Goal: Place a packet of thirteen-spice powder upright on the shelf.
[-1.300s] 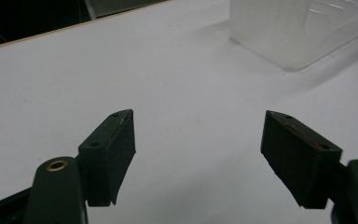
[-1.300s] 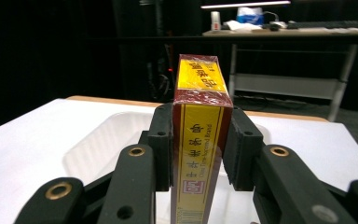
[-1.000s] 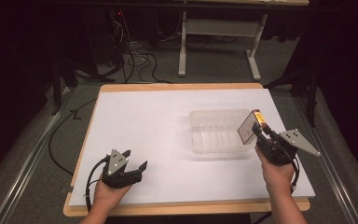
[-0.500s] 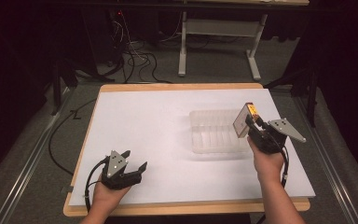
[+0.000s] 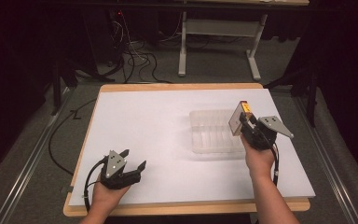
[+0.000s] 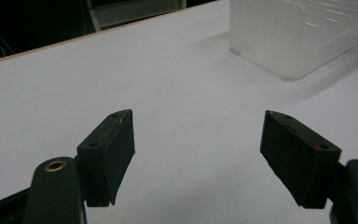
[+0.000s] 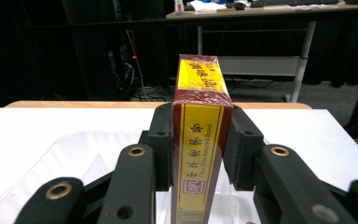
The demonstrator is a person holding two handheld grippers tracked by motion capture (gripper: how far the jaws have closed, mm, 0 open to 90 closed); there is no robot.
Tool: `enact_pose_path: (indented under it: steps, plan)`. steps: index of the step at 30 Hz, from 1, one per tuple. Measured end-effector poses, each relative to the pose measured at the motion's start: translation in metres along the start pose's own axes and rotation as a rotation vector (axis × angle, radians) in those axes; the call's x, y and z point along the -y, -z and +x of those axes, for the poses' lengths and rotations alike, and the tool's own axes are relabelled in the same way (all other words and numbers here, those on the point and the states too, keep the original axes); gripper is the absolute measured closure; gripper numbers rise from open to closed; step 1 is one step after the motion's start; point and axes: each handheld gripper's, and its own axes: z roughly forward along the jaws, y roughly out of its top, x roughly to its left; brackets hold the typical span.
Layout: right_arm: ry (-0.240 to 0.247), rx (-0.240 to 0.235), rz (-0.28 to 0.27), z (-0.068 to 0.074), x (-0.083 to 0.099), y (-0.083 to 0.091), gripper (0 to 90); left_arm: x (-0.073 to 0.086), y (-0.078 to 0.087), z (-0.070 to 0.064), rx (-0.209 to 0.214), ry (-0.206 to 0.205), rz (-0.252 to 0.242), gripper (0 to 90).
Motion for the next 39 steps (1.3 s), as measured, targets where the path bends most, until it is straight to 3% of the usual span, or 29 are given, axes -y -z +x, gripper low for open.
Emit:
enact_pose_path:
  steps: [21, 39]
  plan:
    - [0.012, 0.065, 0.023, 0.011, 0.005, -0.016, 68.6, 0.003, 0.000, -0.002, 0.015, -0.004, 0.022, 26.7]
    - [0.004, 0.089, 0.062, 0.011, 0.028, -0.032, 68.4, 0.004, 0.000, -0.002, 0.012, -0.005, 0.025, 26.8]
